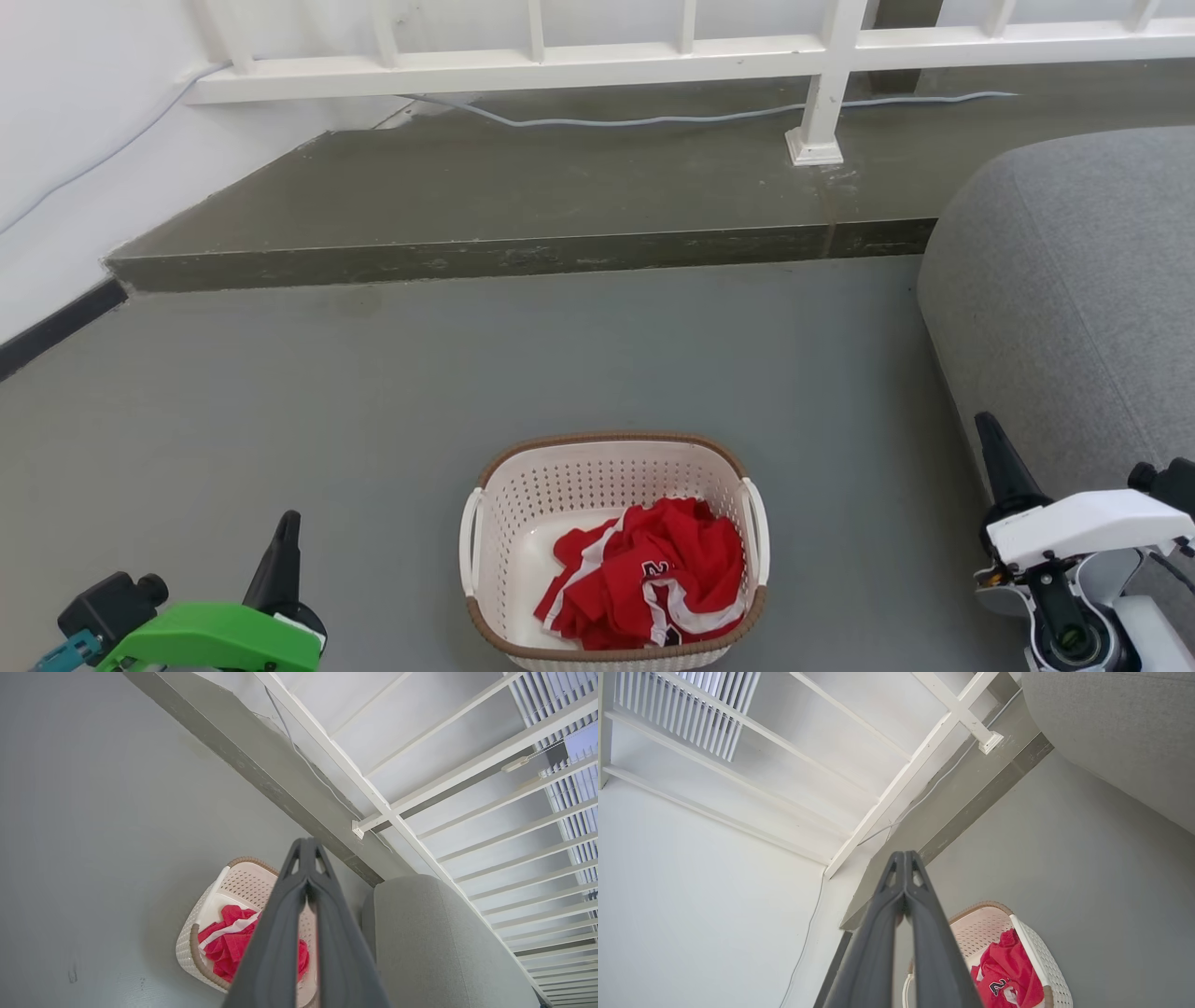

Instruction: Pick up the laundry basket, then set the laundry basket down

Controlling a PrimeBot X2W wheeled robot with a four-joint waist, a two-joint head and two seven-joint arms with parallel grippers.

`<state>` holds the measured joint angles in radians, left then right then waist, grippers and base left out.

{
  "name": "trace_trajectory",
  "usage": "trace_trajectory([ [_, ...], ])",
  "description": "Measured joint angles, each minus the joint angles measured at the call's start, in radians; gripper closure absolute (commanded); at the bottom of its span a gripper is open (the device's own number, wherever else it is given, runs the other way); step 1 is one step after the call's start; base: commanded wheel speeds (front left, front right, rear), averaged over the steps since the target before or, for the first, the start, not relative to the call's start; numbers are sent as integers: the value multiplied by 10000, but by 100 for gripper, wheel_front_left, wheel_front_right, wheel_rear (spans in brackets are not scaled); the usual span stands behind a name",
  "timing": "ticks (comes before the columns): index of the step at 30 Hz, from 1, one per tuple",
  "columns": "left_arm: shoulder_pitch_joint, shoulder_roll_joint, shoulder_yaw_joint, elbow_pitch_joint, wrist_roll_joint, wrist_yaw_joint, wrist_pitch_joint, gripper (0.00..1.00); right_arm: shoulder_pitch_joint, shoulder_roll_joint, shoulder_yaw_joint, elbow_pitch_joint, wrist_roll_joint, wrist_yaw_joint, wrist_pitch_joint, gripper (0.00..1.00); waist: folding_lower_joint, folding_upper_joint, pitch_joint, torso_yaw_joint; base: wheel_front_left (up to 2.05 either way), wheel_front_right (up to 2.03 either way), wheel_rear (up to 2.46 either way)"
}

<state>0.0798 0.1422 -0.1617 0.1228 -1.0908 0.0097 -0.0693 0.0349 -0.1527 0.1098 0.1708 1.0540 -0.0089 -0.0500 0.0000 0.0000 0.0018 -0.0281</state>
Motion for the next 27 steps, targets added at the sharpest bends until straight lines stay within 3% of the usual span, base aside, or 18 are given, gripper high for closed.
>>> trace_trajectory([
  [27,-645,-263,888,694,-3336,-688,654,100,-461,359,-993,514,3478,700,610,100,0,0,11,163,0,0,0],
])
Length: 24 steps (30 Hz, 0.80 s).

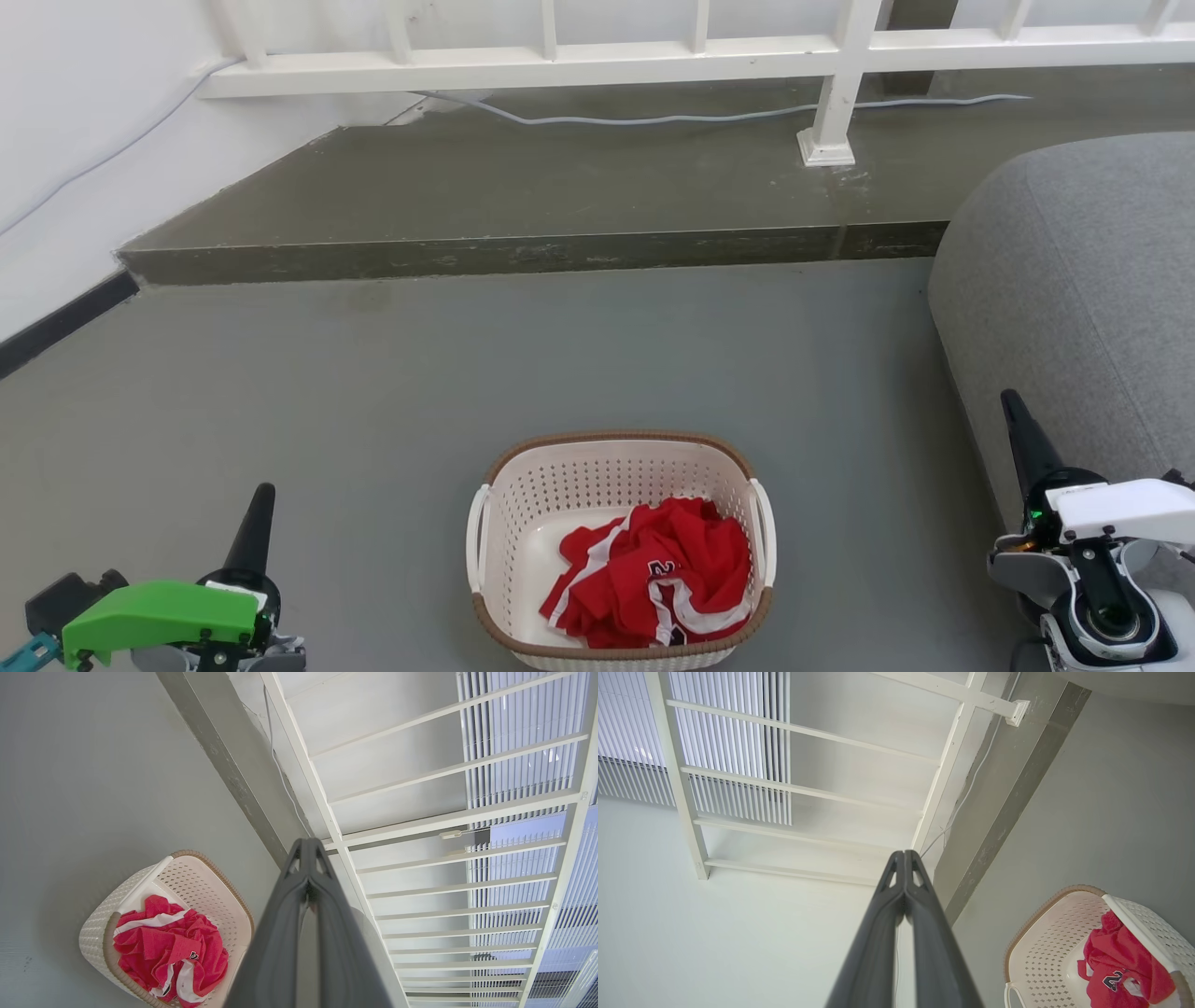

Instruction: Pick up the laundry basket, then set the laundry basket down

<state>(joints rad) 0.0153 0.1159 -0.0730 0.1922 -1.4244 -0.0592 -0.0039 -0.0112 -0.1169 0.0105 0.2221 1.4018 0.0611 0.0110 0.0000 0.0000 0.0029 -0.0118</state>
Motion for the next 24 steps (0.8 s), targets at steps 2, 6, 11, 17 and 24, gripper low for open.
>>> trace_trajectory([
  [2,-35,-8,61,71,-230,-38,33,100,-39,33,-71,23,251,23,13,100,0,0,1,12,0,0,0],
  [6,-160,-54,148,213,-709,-128,127,100,-68,123,-205,111,771,136,107,100,0,0,3,36,0,0,0],
  [11,-208,-86,362,305,-1344,-297,221,100,-154,198,-401,194,1413,270,217,100,0,0,5,66,0,0,0],
  [17,-437,-134,518,497,-2067,-451,372,100,-251,245,-621,305,2150,433,351,100,0,0,7,102,0,0,0],
  [24,-479,-180,671,581,-2460,-550,441,100,-337,291,-727,380,2556,527,399,100,0,0,8,118,0,0,0],
])
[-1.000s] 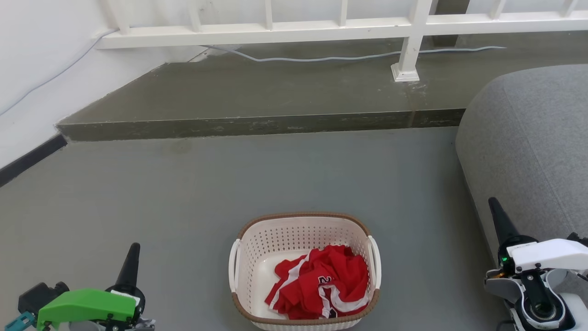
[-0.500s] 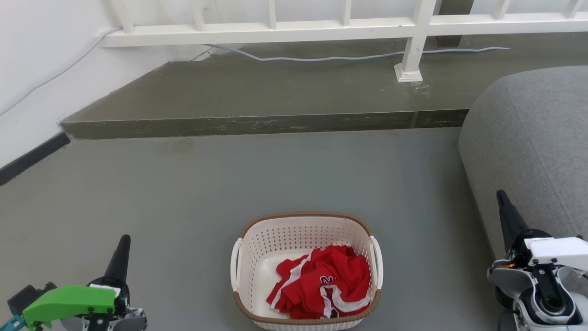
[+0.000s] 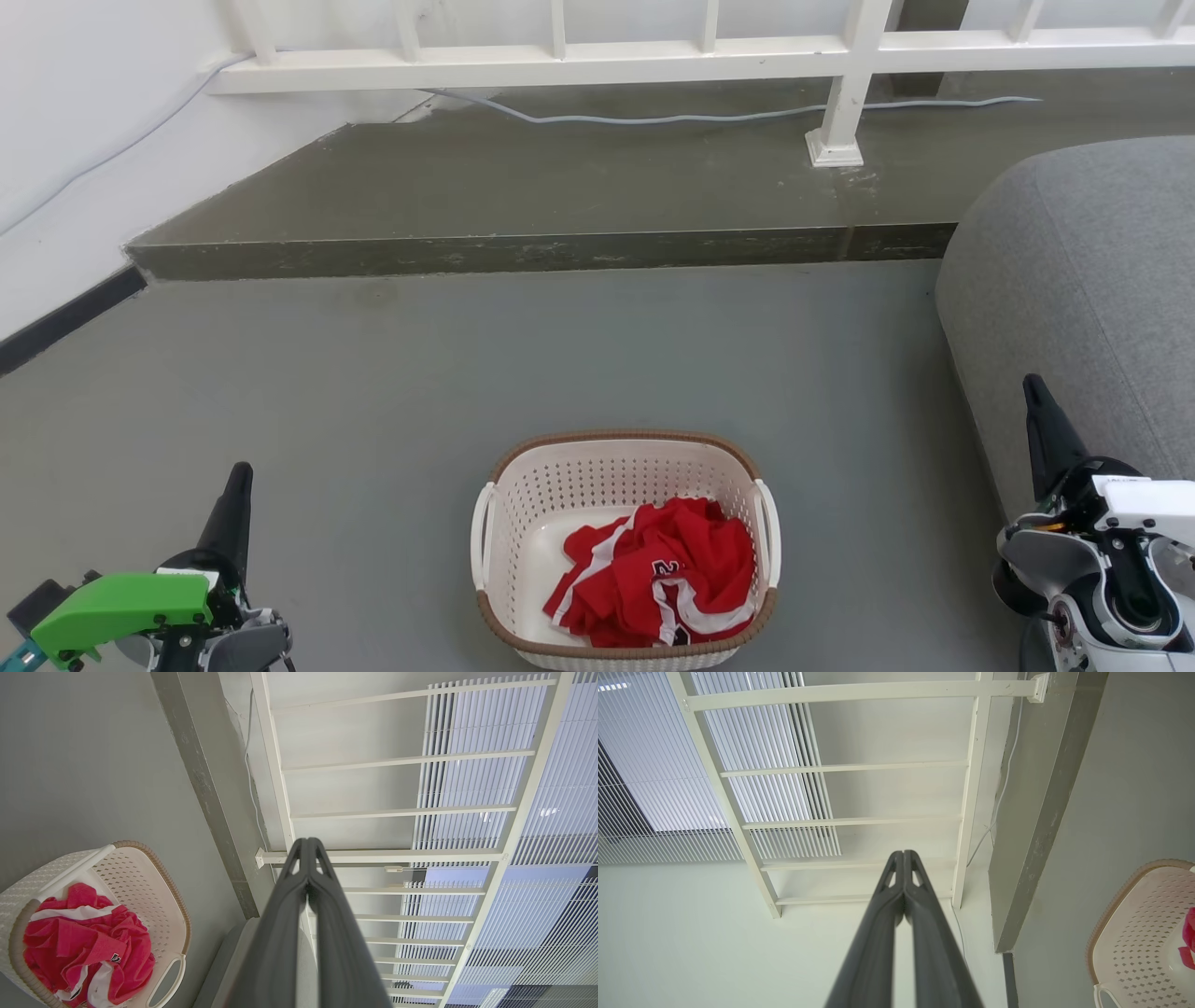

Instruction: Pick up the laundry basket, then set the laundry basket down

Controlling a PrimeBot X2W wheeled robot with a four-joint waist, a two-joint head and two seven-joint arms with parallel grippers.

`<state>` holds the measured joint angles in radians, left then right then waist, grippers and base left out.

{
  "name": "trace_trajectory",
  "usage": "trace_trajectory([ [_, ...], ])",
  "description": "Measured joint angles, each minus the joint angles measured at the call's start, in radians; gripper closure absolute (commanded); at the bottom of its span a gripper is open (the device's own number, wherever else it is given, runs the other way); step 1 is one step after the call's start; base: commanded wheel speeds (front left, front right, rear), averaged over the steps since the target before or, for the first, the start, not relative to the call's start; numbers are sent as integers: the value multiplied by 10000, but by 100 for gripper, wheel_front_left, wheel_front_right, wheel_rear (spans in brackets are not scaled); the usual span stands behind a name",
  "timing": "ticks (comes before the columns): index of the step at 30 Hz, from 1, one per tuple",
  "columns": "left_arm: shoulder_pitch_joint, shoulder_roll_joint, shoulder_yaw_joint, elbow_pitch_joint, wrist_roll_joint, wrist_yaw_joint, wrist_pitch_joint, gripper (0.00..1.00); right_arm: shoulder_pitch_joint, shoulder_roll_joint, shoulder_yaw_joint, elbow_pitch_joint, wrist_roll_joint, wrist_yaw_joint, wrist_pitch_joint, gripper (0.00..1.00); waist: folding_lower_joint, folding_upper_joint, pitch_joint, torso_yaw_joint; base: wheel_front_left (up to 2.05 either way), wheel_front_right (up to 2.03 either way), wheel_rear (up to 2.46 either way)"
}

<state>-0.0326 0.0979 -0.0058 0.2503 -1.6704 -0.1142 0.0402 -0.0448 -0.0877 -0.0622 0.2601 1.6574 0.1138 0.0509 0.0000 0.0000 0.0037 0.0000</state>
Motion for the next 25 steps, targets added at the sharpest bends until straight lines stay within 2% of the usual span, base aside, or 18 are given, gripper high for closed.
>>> trace_trajectory([
  [25,-92,-71,15,119,2,-4,33,100,-74,4,-15,100,0,4,29,100,0,0,-6,0,0,0,0],
])
